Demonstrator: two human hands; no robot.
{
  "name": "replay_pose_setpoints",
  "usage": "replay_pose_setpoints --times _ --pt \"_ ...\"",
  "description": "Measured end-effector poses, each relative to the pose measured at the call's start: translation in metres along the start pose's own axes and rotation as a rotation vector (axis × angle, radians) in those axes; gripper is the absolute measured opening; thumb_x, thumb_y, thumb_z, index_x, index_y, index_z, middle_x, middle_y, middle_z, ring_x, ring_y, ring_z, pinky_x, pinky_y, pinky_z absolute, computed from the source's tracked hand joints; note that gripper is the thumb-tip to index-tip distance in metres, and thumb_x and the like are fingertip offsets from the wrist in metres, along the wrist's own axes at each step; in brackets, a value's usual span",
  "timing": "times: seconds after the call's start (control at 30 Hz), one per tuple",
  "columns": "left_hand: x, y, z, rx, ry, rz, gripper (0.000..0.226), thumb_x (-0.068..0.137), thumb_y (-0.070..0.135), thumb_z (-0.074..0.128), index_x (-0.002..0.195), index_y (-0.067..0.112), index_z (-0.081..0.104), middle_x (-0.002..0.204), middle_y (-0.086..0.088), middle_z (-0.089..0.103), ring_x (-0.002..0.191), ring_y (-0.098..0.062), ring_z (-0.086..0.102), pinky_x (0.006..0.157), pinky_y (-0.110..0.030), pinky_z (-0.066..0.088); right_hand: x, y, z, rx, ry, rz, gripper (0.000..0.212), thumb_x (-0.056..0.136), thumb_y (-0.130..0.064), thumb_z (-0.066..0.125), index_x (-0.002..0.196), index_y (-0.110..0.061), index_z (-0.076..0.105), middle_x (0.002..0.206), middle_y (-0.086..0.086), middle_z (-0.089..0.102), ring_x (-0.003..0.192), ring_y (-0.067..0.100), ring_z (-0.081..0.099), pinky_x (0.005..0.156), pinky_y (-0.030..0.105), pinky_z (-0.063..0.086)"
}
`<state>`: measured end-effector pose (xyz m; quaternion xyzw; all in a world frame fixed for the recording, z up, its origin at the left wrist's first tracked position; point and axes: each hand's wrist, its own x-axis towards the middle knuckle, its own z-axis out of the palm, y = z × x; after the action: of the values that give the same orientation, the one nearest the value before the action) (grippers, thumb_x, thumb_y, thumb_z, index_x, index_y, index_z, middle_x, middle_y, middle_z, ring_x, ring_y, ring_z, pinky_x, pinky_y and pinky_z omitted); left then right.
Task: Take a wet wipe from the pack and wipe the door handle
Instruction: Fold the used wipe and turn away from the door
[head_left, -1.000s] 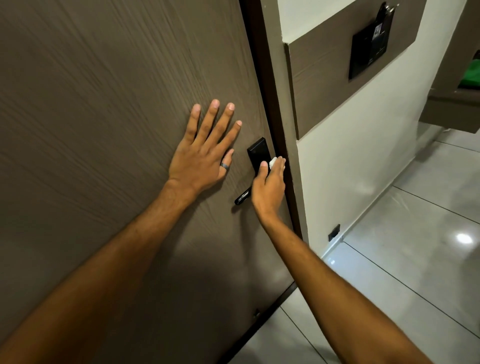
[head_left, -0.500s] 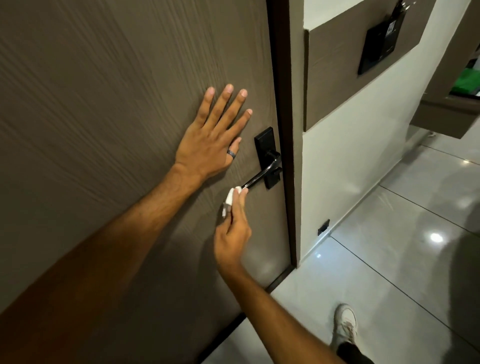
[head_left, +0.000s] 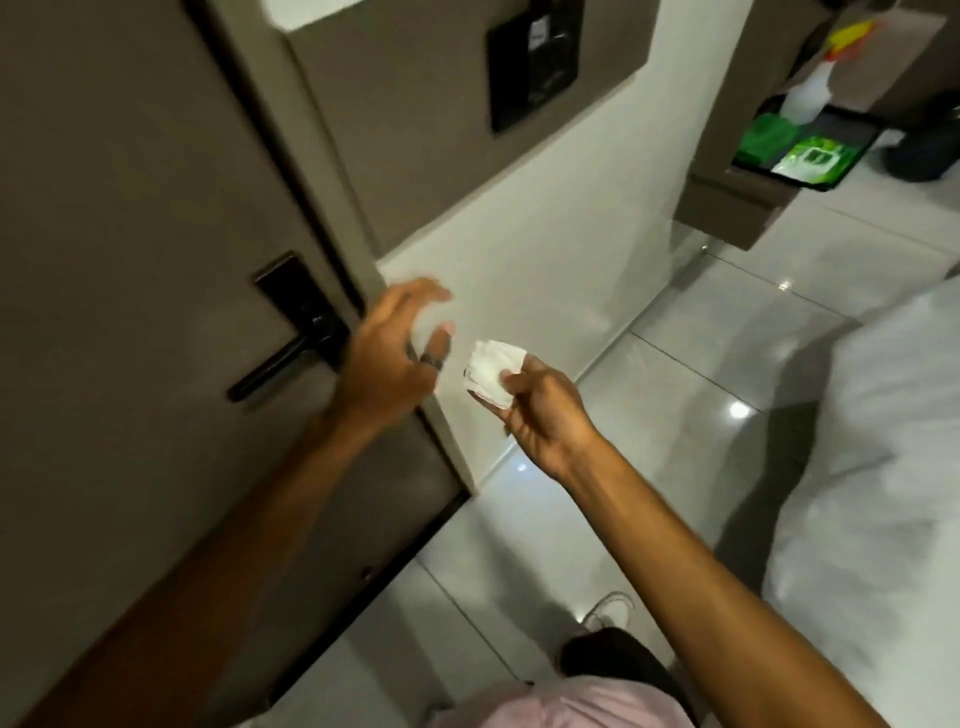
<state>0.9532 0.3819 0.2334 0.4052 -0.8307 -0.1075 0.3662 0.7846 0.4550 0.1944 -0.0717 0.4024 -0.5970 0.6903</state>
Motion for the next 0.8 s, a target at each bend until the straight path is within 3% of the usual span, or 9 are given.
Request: replay_pose_setpoints --times 0.07,0.13,0.17,0.23,0.37,0.47,0.63,0.7,0.8 --pt "0.015 0.036 0.063 -0.329 -0.200 -0.307 0.035 0.099 0.028 0.068 0.131 0.015 0.069 0.127 0.006 0.071 0.113 -0.005 0.065 0.099 -0.030 0.057 0.012 -0.047 -0.034 -0.175 0.035 -0.060 0.037 0.094 0.011 0.039 0.115 -0.003 0.066 0.111 0.018 0.071 0.089 0.027 0.073 0.062 0.027 0.061" --pt "0.079 0.099 0.170 -0.603 -0.356 -0.508 0.028 0.099 0.025 0.073 0.128 0.022 0.071 0.114 0.012 0.076 0.103 -0.007 0.072 0.083 -0.025 0.063 0.034 -0.152 -0.111 -0.330 0.066 -0.092 0.037 0.092 0.011 0.041 0.112 -0.005 0.068 0.106 0.018 0.073 0.093 0.027 0.074 0.070 0.029 0.061" --pt "0.086 0.108 0.187 -0.668 -0.379 -0.587 0.022 0.099 0.023 0.074 0.120 0.025 0.075 0.107 0.012 0.078 0.098 -0.008 0.075 0.077 -0.024 0.063 0.041 -0.168 -0.127 -0.399 0.082 -0.098 0.035 0.092 0.010 0.044 0.111 -0.006 0.068 0.104 0.018 0.073 0.095 0.029 0.073 0.071 0.030 0.061" --pt "0.124 0.129 0.242 -0.754 -0.358 -0.660 0.013 0.096 0.020 0.078 0.109 0.023 0.081 0.098 0.008 0.081 0.089 -0.011 0.077 0.071 -0.025 0.064 0.065 -0.223 -0.169 -0.523 0.139 -0.116 0.024 0.093 0.005 0.053 0.110 -0.005 0.068 0.102 0.019 0.072 0.092 0.029 0.071 0.070 0.031 0.059" --pt "0.135 0.122 0.273 -0.795 -0.313 -0.773 0.020 0.094 0.016 0.080 0.113 0.009 0.080 0.097 -0.004 0.080 0.086 -0.019 0.078 0.070 -0.028 0.065 0.080 -0.232 -0.186 -0.580 0.201 -0.168 0.019 0.090 -0.006 0.070 0.109 -0.004 0.072 0.103 0.022 0.076 0.084 0.024 0.072 0.069 0.030 0.060" --pt "0.164 0.129 0.316 -0.834 -0.285 -0.841 0.023 0.095 0.016 0.078 0.116 0.007 0.078 0.105 -0.010 0.079 0.088 -0.021 0.077 0.069 -0.031 0.067 0.097 -0.265 -0.209 -0.574 0.240 -0.167 0.007 0.090 -0.008 0.072 0.094 -0.011 0.077 0.091 0.014 0.077 0.081 0.024 0.070 0.073 0.031 0.062" --pt "0.278 0.146 0.455 -0.727 -0.300 -0.756 0.029 0.103 0.037 0.065 0.127 0.021 0.070 0.134 -0.007 0.071 0.116 -0.024 0.069 0.096 -0.044 0.063 0.186 -0.398 -0.286 -0.631 0.346 -0.217 0.012 0.093 -0.004 0.067 0.098 -0.007 0.077 0.092 0.012 0.075 0.078 0.021 0.071 0.064 0.024 0.061" --pt "0.320 0.149 0.506 -0.548 -0.303 -0.626 0.043 0.106 0.044 0.057 0.144 0.022 0.060 0.149 -0.004 0.061 0.134 -0.023 0.058 0.113 -0.042 0.050 0.216 -0.450 -0.311 -0.642 0.427 -0.207 0.012 0.092 -0.003 0.067 0.100 -0.004 0.077 0.091 0.012 0.073 0.074 0.018 0.070 0.059 0.020 0.061" --pt "0.380 0.156 0.575 -0.168 -0.359 -0.351 0.065 0.107 0.051 0.049 0.160 0.014 0.040 0.166 -0.010 0.040 0.155 -0.029 0.033 0.126 -0.045 0.031 0.254 -0.527 -0.349 -0.671 0.533 -0.182 0.007 0.089 -0.006 0.072 0.088 -0.011 0.076 0.090 0.009 0.072 0.075 0.018 0.069 0.055 0.020 0.060"
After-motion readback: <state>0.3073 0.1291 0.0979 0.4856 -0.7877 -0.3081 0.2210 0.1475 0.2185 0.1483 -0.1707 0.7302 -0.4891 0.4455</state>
